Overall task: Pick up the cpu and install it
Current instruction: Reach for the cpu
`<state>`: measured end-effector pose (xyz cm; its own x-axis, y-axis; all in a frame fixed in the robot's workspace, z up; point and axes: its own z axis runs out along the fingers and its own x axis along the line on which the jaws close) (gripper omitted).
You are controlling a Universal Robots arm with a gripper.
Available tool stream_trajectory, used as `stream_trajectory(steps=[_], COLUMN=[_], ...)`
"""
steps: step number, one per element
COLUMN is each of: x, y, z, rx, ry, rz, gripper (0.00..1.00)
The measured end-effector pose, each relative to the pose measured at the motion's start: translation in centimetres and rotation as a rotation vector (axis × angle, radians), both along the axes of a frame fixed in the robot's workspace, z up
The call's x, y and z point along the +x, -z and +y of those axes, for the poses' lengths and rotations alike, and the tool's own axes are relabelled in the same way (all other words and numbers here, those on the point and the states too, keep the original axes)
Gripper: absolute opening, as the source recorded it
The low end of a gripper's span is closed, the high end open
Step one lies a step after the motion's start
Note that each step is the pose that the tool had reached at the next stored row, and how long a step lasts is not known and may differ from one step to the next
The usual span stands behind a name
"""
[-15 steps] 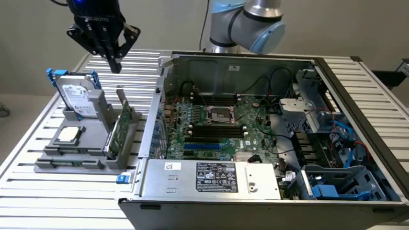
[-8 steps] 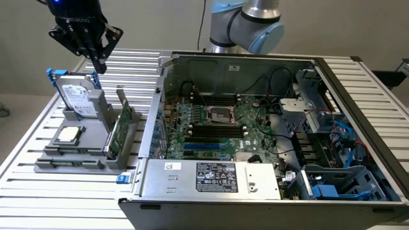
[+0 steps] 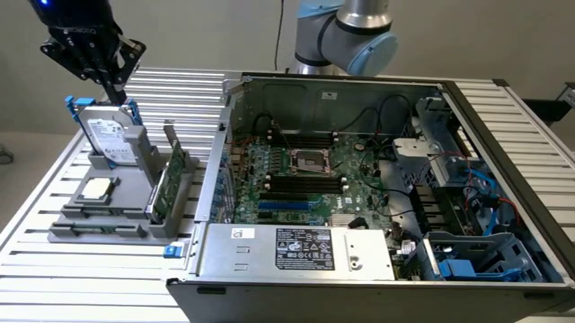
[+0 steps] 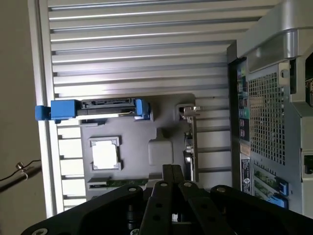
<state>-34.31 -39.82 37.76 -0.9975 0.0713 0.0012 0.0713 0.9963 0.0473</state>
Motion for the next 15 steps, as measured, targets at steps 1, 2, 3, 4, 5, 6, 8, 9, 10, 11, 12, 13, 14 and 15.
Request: stream_trajectory(steps=[1,2,3,4,5,6,8,9,10,11,12,13,14,15], x=[-0.4,-0.9,-1.3,-1.8,-2.3,-2.7,-3.6,-4.1,-4.5,-5.0,-5.4,-5.9,-6.4,-6.8], y=[0.05,0.10,0.17,0.23,0.29,0.36,0.51,0.57,0.64,0.70,0.76,0.82,0.88,0.95], z=[0.01,0.01,0.02,0.03,0.04,0.06,0.08,0.09,0.10,0.11,0.12,0.14,0.15,0.16], rx=[-0.0001,-0.0001,0.0000,0.0000,-0.0001,0.0000,-0.0001,-0.0001,-0.0001,0.0000,0.0000,0.0000,0.0000,0.0000], ry=[0.000,0.000,0.000,0.000,0.000,0.000,0.000,0.000,0.000,0.000,0.000,0.000,0.000,0.000], rz=[0.0004,0.0007,0.0009,0.0013,0.0019,0.0025,0.0046,0.0058,0.0071,0.0084,0.0100,0.0117,0.0134,0.0150], gripper=[0.11,0.11,0.11,0.11,0.11,0.11,0.11,0.11,0.11,0.11,0.11,0.11,0.11,0.11])
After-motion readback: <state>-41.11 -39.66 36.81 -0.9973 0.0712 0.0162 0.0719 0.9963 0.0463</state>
